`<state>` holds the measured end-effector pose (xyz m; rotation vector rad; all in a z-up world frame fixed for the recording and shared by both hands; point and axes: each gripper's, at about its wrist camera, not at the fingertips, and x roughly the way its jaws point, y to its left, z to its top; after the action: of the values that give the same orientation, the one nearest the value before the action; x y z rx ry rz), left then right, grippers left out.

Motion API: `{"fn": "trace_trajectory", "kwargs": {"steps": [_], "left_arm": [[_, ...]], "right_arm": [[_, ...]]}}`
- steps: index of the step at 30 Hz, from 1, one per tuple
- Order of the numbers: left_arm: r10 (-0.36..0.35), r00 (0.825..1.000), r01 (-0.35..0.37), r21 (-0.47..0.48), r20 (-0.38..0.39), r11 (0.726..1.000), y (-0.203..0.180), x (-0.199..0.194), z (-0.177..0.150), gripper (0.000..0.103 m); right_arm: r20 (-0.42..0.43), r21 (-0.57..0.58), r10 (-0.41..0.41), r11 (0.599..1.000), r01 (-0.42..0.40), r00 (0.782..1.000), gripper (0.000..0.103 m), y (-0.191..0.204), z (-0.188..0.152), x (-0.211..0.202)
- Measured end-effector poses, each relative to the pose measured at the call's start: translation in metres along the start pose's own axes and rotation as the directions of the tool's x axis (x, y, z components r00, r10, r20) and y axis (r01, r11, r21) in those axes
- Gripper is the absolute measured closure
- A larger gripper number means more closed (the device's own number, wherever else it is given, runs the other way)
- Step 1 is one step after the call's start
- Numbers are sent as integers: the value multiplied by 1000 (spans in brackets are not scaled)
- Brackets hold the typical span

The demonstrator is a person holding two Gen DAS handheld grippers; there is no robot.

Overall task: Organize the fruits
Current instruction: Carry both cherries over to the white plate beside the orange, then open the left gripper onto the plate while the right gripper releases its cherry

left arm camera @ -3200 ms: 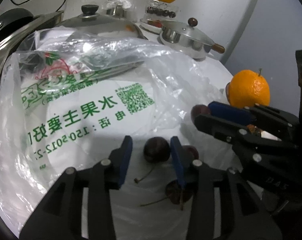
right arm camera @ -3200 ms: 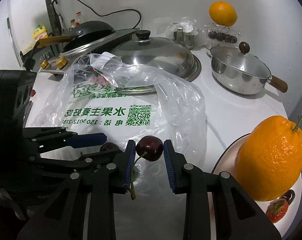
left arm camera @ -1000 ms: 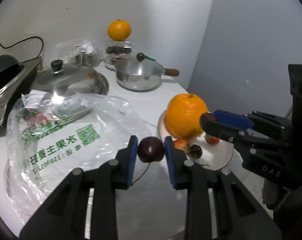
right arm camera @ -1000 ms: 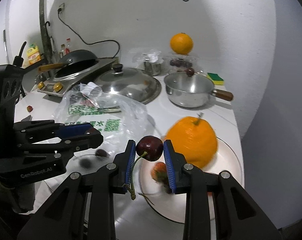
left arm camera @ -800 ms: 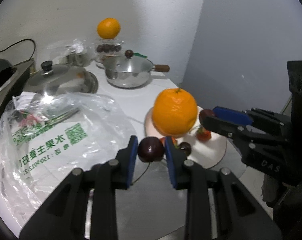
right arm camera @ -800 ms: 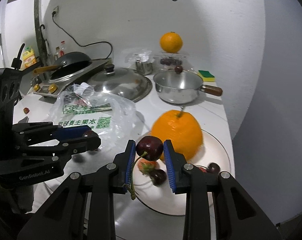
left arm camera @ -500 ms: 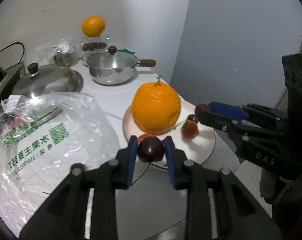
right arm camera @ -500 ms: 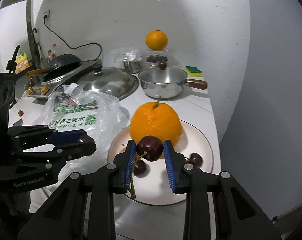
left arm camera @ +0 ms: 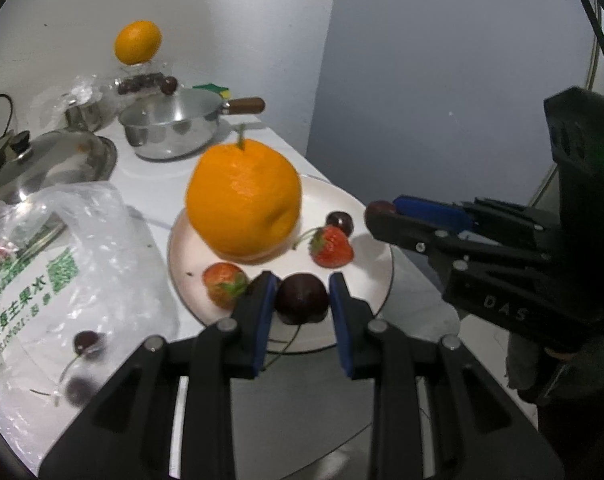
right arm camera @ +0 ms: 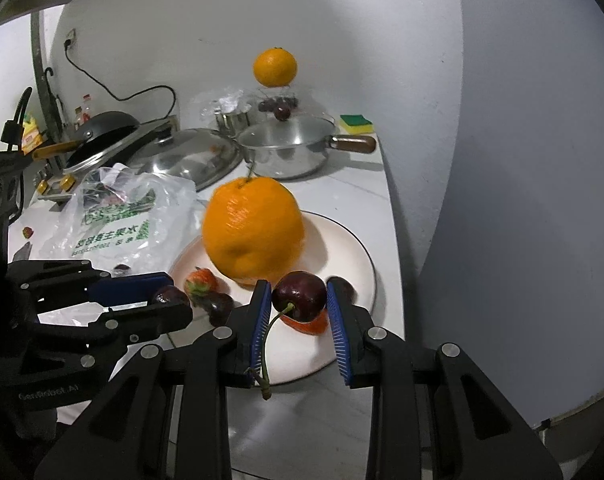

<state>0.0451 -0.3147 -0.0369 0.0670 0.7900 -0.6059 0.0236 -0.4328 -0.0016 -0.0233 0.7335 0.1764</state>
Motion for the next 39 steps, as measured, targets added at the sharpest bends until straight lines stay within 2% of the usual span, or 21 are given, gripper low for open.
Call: {"fn": "trace_trajectory", "kwargs": {"steps": [11,23,35,38,39], "left_arm": [[-12,999,13,6,-38,1000,-11,26,-2,75],[-23,998,23,2,-61,1000,-8,37,-1,73],[-12,999,12,-14,-32,1000,-3,19,-1,70],[-6,1000,6,-16,-21,1000,1,12,-2,66],[-4,1000,4,-19,-13,1000,3,8,-2,62]], "right_arm": [[-22,22,4,1000,-3,1000,72,-15,-8,16],[-47,25,-2,1000,4,999,72,-19,-10,30],[-62,25,-38,999,40,997,72,-13,-9,30],[-59,24,-50,998,51,997,71,-10,-7,27],[-57,25,-52,998,53,997,71,-9,-6,26]]}}
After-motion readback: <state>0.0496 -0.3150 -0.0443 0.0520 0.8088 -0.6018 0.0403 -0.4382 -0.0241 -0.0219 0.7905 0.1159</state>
